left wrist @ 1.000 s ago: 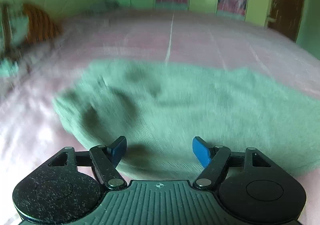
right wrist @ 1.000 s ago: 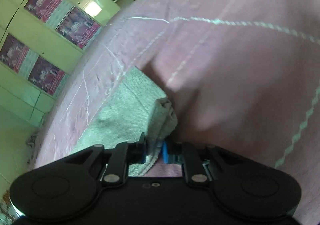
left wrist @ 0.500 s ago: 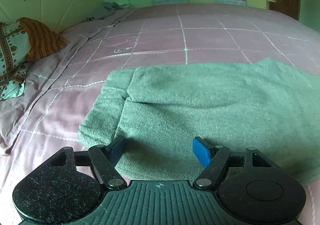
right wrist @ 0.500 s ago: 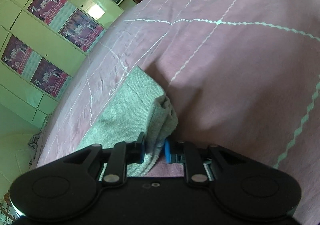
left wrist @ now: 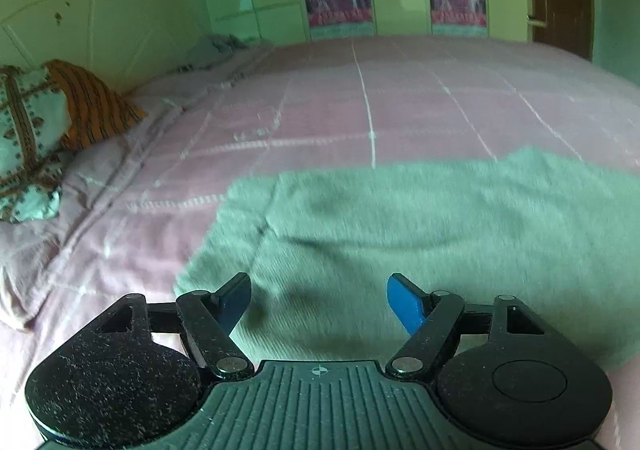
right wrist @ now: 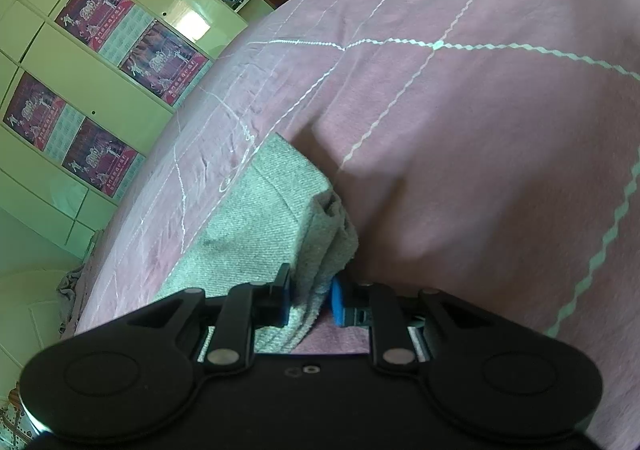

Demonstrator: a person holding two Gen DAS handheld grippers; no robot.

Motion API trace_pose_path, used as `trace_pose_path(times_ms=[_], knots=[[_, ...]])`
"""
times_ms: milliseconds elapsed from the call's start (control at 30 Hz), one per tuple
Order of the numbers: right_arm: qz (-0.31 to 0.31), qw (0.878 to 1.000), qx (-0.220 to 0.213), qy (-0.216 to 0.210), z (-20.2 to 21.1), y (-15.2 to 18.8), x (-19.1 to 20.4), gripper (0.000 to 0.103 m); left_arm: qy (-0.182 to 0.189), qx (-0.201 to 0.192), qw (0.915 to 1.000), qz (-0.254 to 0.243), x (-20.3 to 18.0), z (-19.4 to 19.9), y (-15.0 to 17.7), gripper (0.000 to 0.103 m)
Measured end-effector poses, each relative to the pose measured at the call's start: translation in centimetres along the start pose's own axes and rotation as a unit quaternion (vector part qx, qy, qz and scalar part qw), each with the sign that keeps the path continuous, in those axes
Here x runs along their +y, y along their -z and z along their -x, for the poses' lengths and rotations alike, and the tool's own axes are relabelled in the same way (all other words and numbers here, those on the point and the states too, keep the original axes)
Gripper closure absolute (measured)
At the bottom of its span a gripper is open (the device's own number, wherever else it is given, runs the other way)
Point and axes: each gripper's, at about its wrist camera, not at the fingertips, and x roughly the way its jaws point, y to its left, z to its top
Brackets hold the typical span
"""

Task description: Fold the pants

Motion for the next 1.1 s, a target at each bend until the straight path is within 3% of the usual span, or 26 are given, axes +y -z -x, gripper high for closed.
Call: trace_pose_path(times_ms=[100,233,300,367,400,433,533,633,767,867,933,1100], knots=[[-0.002,1.0,0.0,-0.002,0.0,0.0,-0.1,0.084,0.005,-0.016,0.9996,0.023,0.6,-0.4,-1.8,0.028],[-0.002,1.0,0.0,-0.002,-0.1,-0.1,-0.2,0.084,0.01,-0.004,0.9987,0.05,0.9,-2.8,-3.6,0.028],[-0.001,1.0,0.0,-0.002,-0.1,0.0,-0.2,0.084,0.013,0.019,0.9983,0.053,0.8,-5.1,-3.7,0.028],[-0.001,1.0,-0.001,-0.001,-0.1,0.0,-0.1,0.084,-0.005,0.082,0.9958,0.041,0.5,-8.4,-2.7,0.026],[0.0,1.0,-0.001,0.0,-0.1,0.0,-0.1,0.084,-0.014,0.084,0.9961,0.021,0.1,-8.9,-2.4,0.013],[0.001,1.0,-0.001,0.001,-0.1,0.0,-0.1,0.084,-0.026,0.09,0.9956,0.004,-0.4,-9.3,-2.3,0.01],[0.001,1.0,-0.001,0.002,-0.1,-0.2,-0.2,0.083,-0.034,0.079,0.9963,0.009,-0.7,-8.2,-2.6,0.01],[-0.003,1.0,-0.002,-0.002,-0.2,-0.3,-0.4,0.083,-0.011,0.037,0.9992,-0.007,-1.4,-6.0,-2.6,0.01],[-0.012,1.0,-0.002,-0.012,-0.1,-0.3,-0.7,0.082,0.014,0.011,0.9997,0.015,-3.0,-4.7,-3.4,0.011],[-0.013,1.0,-0.004,-0.013,0.0,-0.2,-0.8,0.082,0.035,0.031,0.9989,0.009,-5.7,-5.4,-3.3,0.01],[-0.012,1.0,-0.005,-0.012,0.0,-0.2,-0.8,0.082,0.041,0.101,0.9941,0.001,-7.3,-7.6,-2.1,0.01],[-0.018,1.0,-0.005,-0.016,0.2,-0.1,-0.9,0.081,0.033,0.045,0.9977,0.038,-6.5,-4.6,-1.1,0.011]])
